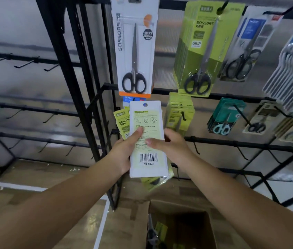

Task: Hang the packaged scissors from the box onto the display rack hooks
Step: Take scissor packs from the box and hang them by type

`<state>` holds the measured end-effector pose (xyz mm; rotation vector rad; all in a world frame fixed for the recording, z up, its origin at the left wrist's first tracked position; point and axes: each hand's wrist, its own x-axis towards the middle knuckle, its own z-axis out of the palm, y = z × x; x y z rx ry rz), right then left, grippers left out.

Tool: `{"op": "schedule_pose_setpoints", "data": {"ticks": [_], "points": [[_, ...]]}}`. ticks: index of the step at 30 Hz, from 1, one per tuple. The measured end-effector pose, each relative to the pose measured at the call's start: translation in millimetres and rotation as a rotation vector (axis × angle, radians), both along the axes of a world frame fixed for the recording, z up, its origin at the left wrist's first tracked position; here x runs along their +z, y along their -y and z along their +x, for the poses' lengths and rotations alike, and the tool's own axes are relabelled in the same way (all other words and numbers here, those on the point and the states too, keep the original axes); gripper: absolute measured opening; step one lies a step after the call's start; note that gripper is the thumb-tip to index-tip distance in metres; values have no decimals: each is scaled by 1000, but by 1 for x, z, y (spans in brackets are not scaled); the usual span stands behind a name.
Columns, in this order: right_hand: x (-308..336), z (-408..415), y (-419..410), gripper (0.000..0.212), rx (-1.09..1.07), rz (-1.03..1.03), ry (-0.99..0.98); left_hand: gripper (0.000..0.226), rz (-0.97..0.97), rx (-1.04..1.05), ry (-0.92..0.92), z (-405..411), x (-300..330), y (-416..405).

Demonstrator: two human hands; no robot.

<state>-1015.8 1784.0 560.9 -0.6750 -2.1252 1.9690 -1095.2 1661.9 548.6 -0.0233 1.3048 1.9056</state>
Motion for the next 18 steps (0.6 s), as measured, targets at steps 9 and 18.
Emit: {"op": "schedule_pose_setpoints", "data": {"ticks": [9,18], "points": [[11,20,-2,30,-422,-47,-435,41,-152,159,-17,6,6,-4],[0,15,14,58,75,310,-93,46,-28,102,62,14,16,-15]]}}
